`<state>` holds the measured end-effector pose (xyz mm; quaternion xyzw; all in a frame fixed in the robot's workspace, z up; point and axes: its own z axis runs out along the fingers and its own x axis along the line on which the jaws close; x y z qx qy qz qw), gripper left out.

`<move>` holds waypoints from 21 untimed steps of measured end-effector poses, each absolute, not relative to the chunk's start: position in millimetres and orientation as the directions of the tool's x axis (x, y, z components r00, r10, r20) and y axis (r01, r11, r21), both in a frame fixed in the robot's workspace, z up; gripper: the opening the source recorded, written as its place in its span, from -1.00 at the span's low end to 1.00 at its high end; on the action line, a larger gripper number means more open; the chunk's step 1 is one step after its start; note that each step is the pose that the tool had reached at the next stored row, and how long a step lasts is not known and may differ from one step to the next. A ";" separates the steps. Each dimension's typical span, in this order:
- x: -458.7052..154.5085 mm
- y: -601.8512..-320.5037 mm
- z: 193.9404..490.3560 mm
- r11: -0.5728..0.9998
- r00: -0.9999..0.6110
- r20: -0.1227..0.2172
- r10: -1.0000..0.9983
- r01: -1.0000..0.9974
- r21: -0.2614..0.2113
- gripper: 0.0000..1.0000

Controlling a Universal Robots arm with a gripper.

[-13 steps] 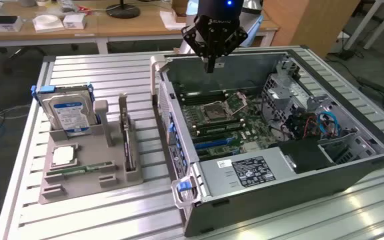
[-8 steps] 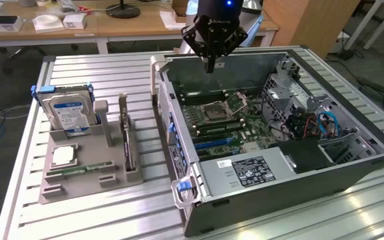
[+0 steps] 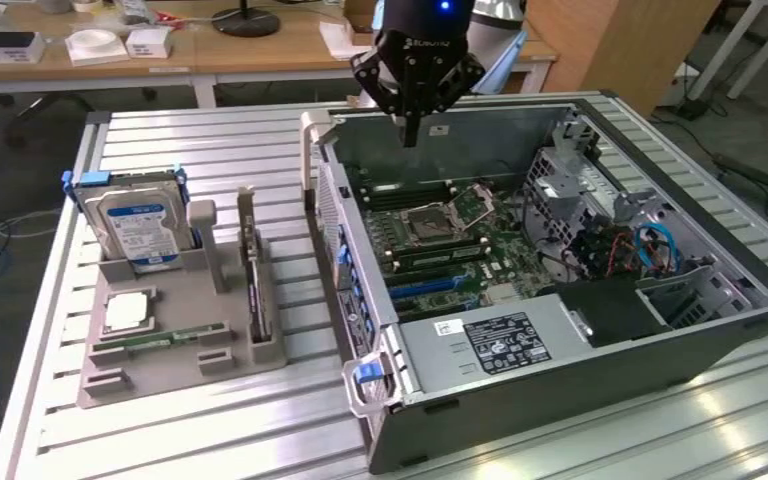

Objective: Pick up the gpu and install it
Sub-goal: 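Reach for the gpu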

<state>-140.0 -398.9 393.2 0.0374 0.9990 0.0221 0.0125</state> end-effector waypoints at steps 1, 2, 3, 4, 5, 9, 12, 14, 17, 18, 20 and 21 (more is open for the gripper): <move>-142.0 -398.9 393.2 0.996 -0.997 -0.023 0.075 0.074 0.045 -0.80; -144.0 -398.8 393.2 0.996 -0.997 -0.023 0.075 0.074 0.045 -0.80; -146.0 -398.8 393.1 0.996 -0.997 -0.023 0.075 0.074 0.045 -0.80; -147.9 -398.9 393.1 0.996 -0.997 -0.023 0.075 0.074 0.045 -0.80; -150.0 -398.8 393.1 0.996 -0.997 -0.023 0.075 0.074 0.045 -0.80; -160.1 -398.9 393.2 0.996 -0.997 -0.023 0.075 0.074 0.045 -0.80; -166.6 -398.8 393.2 0.996 -0.997 -0.023 0.075 0.074 0.045 -0.80; -171.3 -398.9 393.1 0.996 -0.997 -0.023 0.075 0.074 0.045 -0.80; -178.6 -398.9 393.1 0.996 -0.997 -0.023 0.075 0.074 0.045 -0.80; -180.8 -398.8 393.1 0.996 -0.997 -0.023 0.075 0.074 0.045 -0.80; -185.3 -398.8 393.1 0.996 -0.997 -0.023 0.075 0.074 0.045 -0.80; -187.6 -398.9 393.1 0.996 -0.997 -0.023 0.075 0.074 0.045 -0.80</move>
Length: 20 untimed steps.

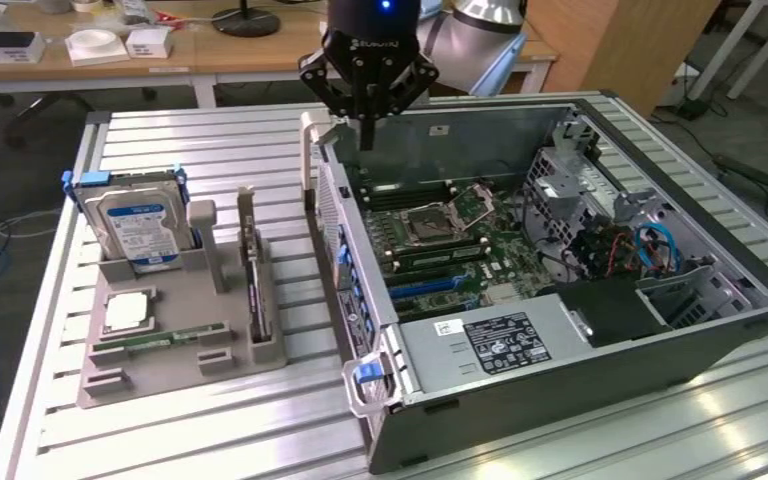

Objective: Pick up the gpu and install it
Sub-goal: 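Reach for the gpu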

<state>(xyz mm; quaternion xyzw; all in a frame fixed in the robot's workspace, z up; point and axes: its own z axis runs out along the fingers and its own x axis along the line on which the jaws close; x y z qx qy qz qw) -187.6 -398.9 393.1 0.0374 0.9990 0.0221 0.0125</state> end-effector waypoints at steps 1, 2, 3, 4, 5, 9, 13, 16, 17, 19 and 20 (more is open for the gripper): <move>-189.8 -398.9 393.1 0.996 -0.997 -0.023 0.075 0.074 0.045 -0.80; -192.0 -398.8 393.1 0.996 -0.997 -0.023 0.075 0.074 0.045 -0.80; -194.0 -398.9 393.1 0.996 -0.997 -0.023 0.075 0.074 0.045 -0.80; -196.1 -398.9 393.1 0.996 -0.997 -0.023 0.075 0.074 0.045 -0.80; -198.1 -398.8 393.1 0.996 -0.997 -0.023 0.075 0.074 0.045 -0.80; -206.8 -398.9 393.1 0.996 -0.997 -0.023 0.075 0.074 0.045 -0.80; -215.0 -398.8 393.1 0.996 -0.997 -0.023 0.075 0.074 0.045 -0.80; -221.3 -398.9 393.1 0.996 -0.997 -0.023 0.075 0.074 0.045 -0.80; -223.7 -398.9 393.1 0.996 -0.997 -0.023 0.075 0.074 0.045 -0.80; -228.4 -398.9 393.0 0.996 -0.997 -0.023 0.075 0.074 0.045 -0.80; -230.9 -398.9 393.0 0.996 -0.997 -0.023 0.075 0.074 0.045 -0.80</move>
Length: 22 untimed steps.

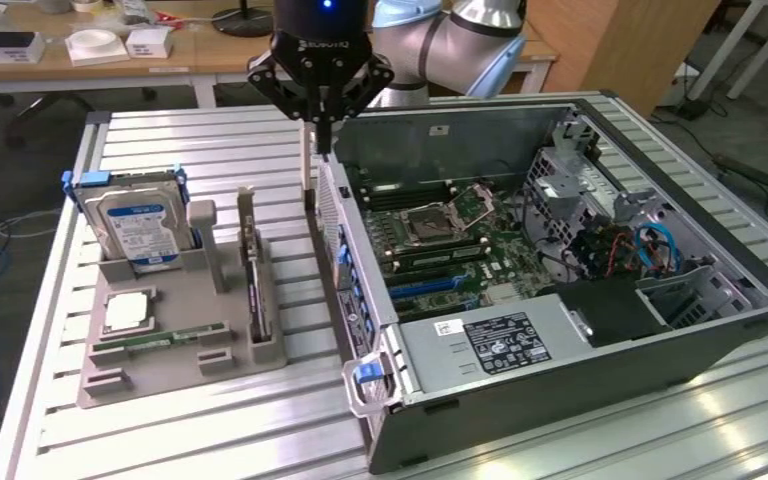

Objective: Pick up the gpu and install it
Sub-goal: 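Reach for the gpu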

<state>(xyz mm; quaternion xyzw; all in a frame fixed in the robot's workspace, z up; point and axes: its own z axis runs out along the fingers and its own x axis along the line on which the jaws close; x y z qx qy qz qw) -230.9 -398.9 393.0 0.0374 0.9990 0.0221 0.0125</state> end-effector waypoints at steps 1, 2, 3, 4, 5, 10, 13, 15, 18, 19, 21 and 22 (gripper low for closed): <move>-233.4 -398.9 393.0 0.996 -0.997 -0.023 0.075 0.074 0.045 -0.80; -235.8 -398.9 393.0 0.996 -0.997 -0.023 0.075 0.074 0.045 -0.80; -238.2 -398.8 393.0 0.996 -0.997 -0.023 0.075 0.074 0.045 -0.80; -240.5 -398.9 392.9 0.996 -0.997 -0.023 0.075 0.074 0.045 -0.80; -242.9 -398.8 392.9 0.996 -0.997 -0.023 0.075 0.074 0.045 -0.80; -254.8 -398.8 392.8 0.996 -0.997 -0.023 0.075 0.074 0.045 -0.80; -262.3 -398.8 392.8 0.996 -0.997 -0.023 0.075 0.074 0.045 -0.80; -267.0 -398.9 392.7 0.996 -0.997 -0.023 0.075 0.074 0.045 -0.80; -273.8 -398.9 392.7 0.996 -0.997 -0.023 0.075 0.074 0.045 -0.80; -276.1 -398.9 392.6 0.996 -0.997 -0.023 0.075 0.074 0.045 -0.80; -280.5 -398.8 392.6 0.996 -0.997 -0.023 0.075 0.074 0.045 -0.80; -282.5 -398.9 392.6 0.996 -0.997 -0.023 0.075 0.074 0.045 -0.80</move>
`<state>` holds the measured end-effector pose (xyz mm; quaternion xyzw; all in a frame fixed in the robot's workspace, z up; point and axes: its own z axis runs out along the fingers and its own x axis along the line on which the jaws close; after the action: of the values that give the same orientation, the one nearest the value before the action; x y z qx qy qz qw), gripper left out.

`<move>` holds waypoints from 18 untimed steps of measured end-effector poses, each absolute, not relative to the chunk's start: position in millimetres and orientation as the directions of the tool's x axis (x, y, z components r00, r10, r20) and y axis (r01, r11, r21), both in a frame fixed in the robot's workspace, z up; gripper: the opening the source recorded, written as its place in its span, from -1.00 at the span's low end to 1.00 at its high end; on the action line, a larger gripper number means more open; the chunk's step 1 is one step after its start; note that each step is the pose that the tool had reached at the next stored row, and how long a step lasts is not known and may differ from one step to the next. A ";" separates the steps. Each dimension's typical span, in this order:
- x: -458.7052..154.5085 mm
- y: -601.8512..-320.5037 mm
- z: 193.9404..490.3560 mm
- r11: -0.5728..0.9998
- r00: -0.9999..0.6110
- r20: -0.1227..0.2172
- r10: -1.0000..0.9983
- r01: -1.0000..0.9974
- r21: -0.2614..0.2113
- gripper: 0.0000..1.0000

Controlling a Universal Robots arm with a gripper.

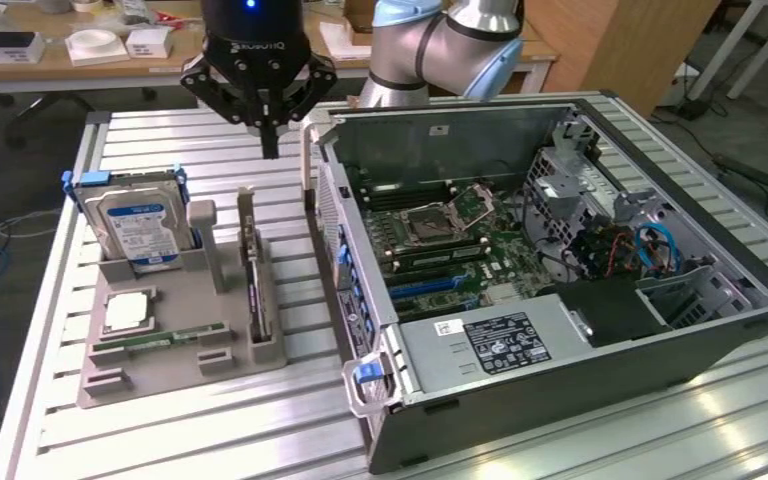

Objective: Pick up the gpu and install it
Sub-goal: 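Reach for the gpu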

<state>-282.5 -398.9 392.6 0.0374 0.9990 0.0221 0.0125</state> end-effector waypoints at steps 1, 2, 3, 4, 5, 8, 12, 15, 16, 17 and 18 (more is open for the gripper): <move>-284.4 -398.9 392.6 0.996 -0.997 -0.023 0.075 0.074 0.045 -0.80; -286.2 -398.8 392.5 0.996 -0.997 -0.023 0.075 0.074 0.045 -0.80; -288.4 -398.9 392.5 0.996 -0.997 -0.023 0.075 0.074 0.045 -0.80; -290.8 -398.9 392.5 0.996 -0.997 -0.023 0.075 0.074 0.045 -0.80; -293.3 -398.9 392.4 0.996 -0.997 -0.023 0.075 0.074 0.045 -0.80; -300.1 -398.8 392.4 0.996 -0.997 -0.023 0.075 0.074 0.045 -0.80; -309.4 -398.8 392.2 0.996 -0.997 -0.023 0.075 0.074 0.045 -0.80; -316.4 -398.9 392.2 0.996 -0.997 -0.023 0.075 0.074 0.045 -0.80; -318.8 -398.9 392.2 0.996 -0.997 -0.023 0.075 0.074 0.045 -0.80; -321.4 -398.9 392.2 0.996 -0.997 -0.023 0.075 0.074 0.045 -0.80; -323.7 -398.9 392.1 0.996 -0.997 -0.023 0.075 0.074 0.045 -0.80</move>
<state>-323.7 -398.9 392.1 0.0374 0.9990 0.0221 0.0124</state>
